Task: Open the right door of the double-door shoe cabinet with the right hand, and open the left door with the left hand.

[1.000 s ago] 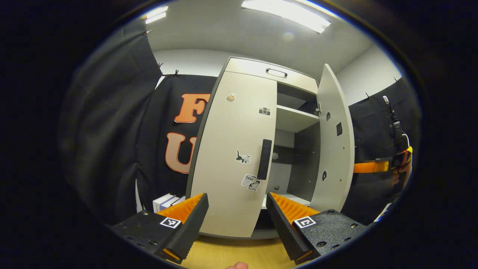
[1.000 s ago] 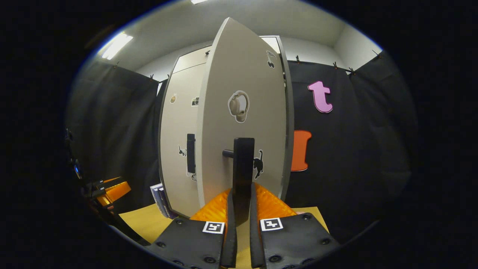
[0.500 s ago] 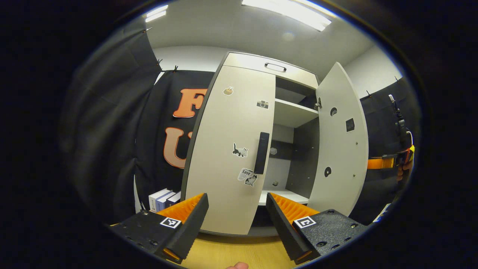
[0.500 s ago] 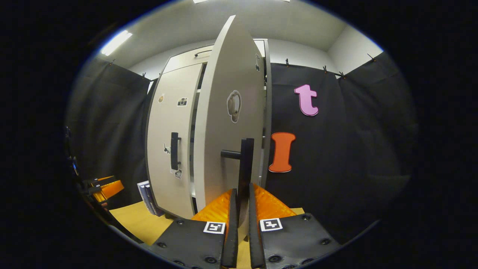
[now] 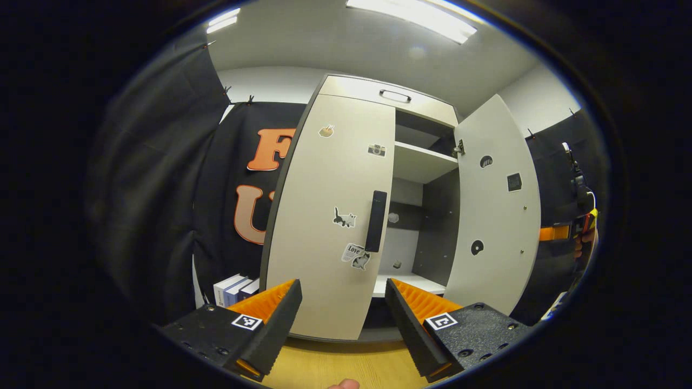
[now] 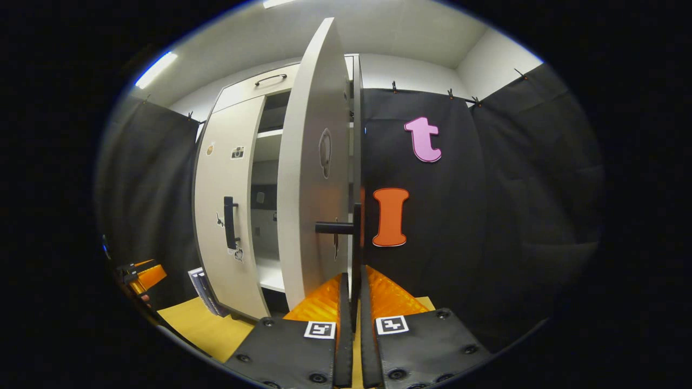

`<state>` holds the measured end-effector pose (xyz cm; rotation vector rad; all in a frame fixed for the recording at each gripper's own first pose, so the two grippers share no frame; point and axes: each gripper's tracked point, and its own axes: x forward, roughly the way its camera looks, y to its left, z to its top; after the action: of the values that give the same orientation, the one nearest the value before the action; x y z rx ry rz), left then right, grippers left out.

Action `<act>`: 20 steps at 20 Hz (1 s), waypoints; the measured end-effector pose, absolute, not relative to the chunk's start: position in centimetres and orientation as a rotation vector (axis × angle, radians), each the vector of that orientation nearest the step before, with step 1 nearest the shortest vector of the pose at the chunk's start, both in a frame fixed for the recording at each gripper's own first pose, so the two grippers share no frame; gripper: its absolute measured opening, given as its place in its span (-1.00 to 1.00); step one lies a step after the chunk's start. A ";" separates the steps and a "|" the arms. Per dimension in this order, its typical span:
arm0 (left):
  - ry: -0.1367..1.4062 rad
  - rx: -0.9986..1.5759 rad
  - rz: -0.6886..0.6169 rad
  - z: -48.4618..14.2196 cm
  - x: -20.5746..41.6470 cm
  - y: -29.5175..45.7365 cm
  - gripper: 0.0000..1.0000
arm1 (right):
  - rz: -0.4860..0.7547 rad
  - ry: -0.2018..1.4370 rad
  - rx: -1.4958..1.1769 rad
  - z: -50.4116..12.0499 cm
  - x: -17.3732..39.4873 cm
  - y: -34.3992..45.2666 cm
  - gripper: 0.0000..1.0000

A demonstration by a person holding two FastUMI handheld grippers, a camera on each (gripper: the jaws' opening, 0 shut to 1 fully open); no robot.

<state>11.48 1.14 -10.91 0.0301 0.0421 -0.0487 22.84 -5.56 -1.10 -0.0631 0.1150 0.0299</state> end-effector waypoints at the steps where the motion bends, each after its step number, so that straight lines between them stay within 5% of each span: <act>1: 0.042 0.036 -0.046 -10.9 11.6 1.2 0.89 | 0.029 0.115 -0.077 -1.0 22.9 -5.9 -0.72; 20: 0.033 0.006 -0.066 -8.9 12.4 0.9 0.89 | -0.050 0.094 -0.023 -0.1 20.8 -5.6 -0.72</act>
<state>12.38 0.90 -8.86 0.0065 0.0335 -0.0659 20.83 -5.61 -0.10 -0.0230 0.0936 -0.0496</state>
